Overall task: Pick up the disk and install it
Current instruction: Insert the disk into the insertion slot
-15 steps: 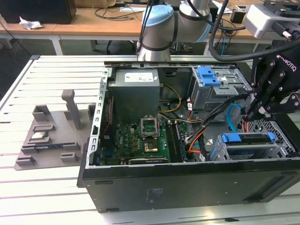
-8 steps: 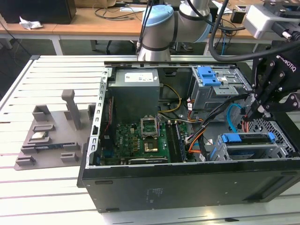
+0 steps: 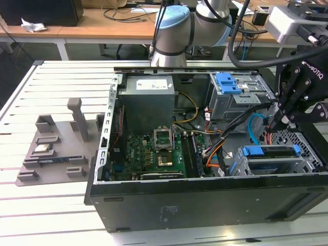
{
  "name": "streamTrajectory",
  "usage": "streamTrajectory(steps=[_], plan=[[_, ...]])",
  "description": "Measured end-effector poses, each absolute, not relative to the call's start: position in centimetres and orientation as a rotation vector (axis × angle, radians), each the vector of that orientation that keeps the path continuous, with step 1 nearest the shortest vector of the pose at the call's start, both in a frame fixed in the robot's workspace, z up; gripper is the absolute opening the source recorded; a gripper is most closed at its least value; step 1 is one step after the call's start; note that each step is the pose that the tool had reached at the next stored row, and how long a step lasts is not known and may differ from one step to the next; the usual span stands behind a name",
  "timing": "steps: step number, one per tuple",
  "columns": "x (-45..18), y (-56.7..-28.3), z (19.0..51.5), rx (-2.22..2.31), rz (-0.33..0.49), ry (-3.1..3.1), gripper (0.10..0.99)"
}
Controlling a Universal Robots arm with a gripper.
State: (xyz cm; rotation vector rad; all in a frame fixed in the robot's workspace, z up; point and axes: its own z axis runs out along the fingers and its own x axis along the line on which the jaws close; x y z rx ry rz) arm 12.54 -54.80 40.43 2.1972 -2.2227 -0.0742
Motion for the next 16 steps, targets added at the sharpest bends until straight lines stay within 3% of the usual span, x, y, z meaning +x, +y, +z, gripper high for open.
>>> streamTrajectory(steps=[16], plan=[[15.4,-54.8,40.4,2.212,-0.080,-2.207,0.106]])
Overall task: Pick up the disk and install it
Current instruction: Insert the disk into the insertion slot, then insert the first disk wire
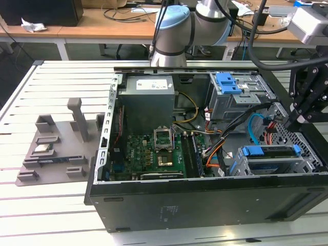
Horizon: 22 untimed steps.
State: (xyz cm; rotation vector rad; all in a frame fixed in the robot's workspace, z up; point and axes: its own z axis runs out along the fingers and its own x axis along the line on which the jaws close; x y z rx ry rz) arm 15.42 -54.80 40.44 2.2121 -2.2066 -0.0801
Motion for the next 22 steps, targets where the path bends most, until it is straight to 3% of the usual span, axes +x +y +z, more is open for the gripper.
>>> streamTrajectory(steps=[22], plan=[[15.50,-54.80,40.44,2.214,-0.083,-2.207,0.106]])
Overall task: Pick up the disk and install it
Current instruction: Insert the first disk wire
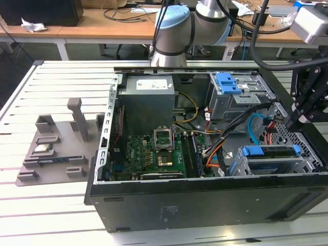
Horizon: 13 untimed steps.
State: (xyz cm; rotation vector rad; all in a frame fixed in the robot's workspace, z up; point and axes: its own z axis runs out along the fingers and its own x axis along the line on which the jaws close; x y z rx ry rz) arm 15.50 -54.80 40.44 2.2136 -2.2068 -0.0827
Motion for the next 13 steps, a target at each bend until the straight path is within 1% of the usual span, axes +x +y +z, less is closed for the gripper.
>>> streamTrajectory(steps=[5,8,13], plan=[[15.6,-54.7,40.4,2.247,-0.082,-2.172,0.106],[16.3,-53.4,40.3,2.249,-0.080,-2.168,0.106],[16.8,-52.5,40.2,2.251,-0.080,-2.165,0.106]])
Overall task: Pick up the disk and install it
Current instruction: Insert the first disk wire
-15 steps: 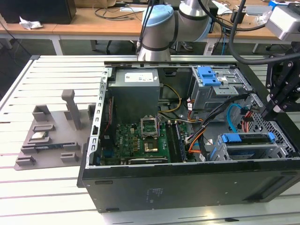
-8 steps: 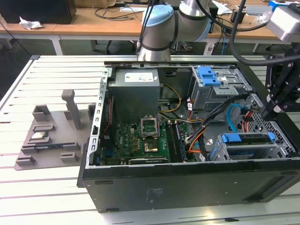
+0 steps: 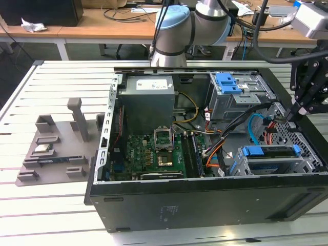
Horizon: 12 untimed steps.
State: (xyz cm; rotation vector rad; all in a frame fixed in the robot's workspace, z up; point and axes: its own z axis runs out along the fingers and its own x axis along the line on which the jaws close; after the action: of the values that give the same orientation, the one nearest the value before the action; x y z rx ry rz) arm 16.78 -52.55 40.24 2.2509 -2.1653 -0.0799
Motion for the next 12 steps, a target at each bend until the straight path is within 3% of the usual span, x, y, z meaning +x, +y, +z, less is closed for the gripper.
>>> streamTrajectory(steps=[12], plan=[[17.6,-51.0,39.8,2.254,-0.077,-2.159,0.106]])
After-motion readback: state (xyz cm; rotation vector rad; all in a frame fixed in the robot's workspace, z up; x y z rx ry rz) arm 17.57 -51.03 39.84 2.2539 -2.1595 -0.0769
